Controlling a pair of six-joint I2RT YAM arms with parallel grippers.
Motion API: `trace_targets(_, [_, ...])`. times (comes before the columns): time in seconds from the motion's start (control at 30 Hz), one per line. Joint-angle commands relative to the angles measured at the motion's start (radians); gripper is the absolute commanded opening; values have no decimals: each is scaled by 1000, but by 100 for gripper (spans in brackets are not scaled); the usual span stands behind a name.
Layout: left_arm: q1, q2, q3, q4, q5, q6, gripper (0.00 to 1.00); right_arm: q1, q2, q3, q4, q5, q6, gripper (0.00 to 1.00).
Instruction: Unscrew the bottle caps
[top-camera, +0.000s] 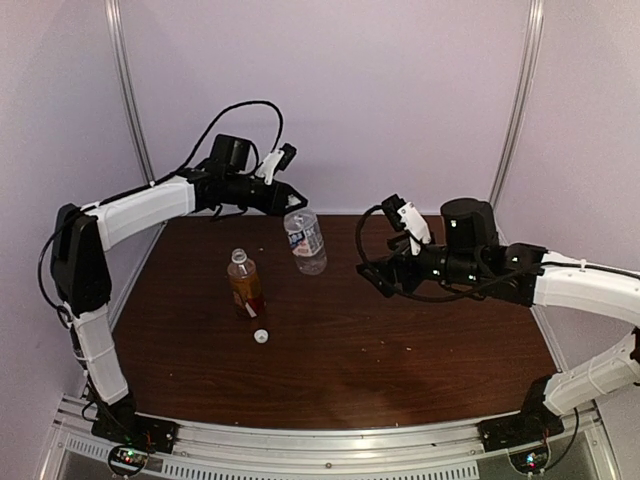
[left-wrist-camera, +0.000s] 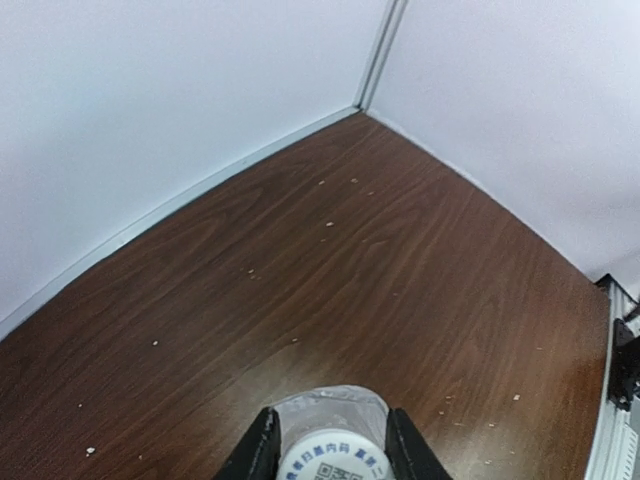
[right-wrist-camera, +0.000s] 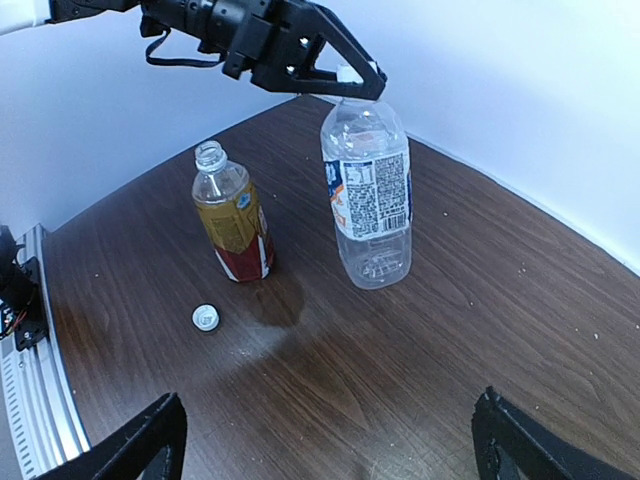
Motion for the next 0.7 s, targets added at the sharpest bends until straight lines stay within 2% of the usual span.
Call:
trace_targets(0.0, [-24, -154, -86, 107, 219, 7, 2, -25, 22, 69, 3, -105, -90, 100])
trace_targets(0.3, [-162, -342, -193, 112, 344, 112, 0, -36, 50, 175, -77, -439, -192, 100])
trace_targets(0.67, [-263, -459, -271, 189, 416, 135, 0, -39, 47, 211, -129, -599, -198, 100])
